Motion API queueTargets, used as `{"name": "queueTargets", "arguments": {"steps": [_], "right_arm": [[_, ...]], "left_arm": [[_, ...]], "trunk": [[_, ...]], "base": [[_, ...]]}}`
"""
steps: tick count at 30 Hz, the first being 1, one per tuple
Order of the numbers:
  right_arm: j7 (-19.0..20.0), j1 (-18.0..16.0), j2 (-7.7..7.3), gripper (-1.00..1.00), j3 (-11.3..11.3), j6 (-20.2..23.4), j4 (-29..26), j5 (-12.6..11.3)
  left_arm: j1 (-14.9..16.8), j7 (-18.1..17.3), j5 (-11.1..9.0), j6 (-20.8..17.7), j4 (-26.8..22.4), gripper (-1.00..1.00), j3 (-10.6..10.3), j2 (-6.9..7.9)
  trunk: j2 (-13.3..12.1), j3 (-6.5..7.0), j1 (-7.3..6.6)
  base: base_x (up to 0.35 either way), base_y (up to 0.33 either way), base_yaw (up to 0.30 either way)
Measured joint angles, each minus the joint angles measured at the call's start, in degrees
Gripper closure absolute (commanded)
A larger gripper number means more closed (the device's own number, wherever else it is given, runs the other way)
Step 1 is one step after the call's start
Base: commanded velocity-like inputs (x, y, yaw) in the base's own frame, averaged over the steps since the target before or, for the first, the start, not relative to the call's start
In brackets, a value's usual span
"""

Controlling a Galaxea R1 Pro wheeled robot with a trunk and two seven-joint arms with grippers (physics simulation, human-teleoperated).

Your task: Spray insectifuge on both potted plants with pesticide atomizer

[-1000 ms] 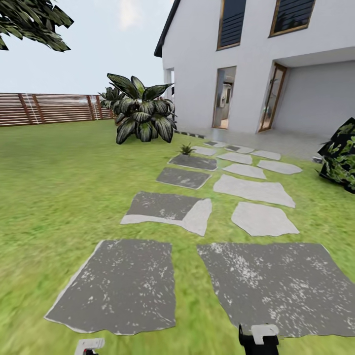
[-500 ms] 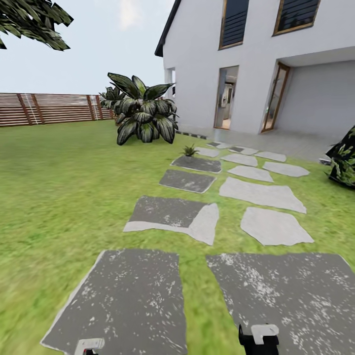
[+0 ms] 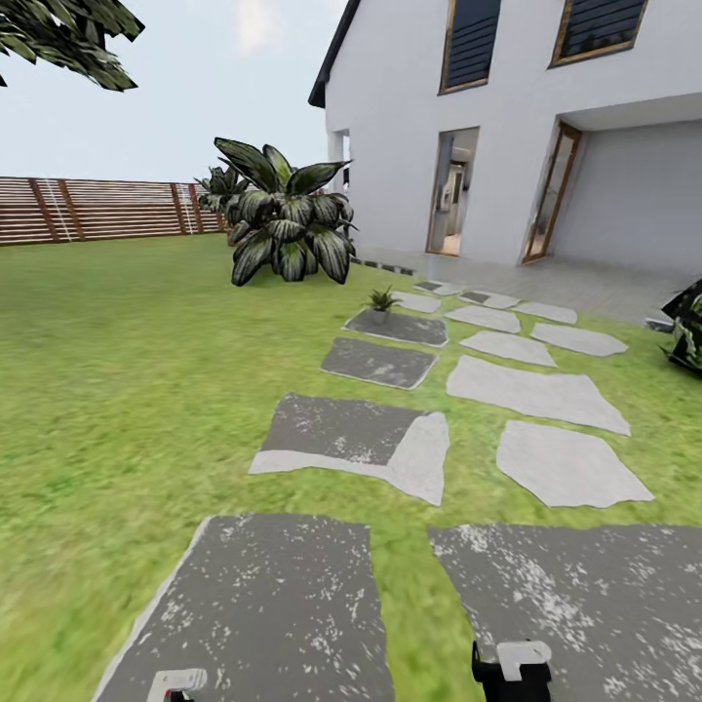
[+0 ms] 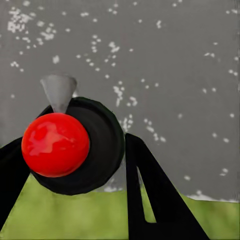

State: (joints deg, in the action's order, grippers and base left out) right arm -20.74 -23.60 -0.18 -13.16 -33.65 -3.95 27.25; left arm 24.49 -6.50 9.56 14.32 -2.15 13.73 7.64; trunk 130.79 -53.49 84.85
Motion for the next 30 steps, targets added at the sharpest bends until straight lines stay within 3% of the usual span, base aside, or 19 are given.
{"name": "queueTargets", "arguments": {"steps": [30], "right_arm": [[0.0,0.0,0.0,-1.0,0.0,0.04,0.07,0.0]], "left_arm": [[0.0,0.0,-0.02,0.0,-0.01,1.0,-0.09,0.0]], "trunk": [[0.0,0.0,0.0]], "base": [[0.287,0.17,0.0]]}}
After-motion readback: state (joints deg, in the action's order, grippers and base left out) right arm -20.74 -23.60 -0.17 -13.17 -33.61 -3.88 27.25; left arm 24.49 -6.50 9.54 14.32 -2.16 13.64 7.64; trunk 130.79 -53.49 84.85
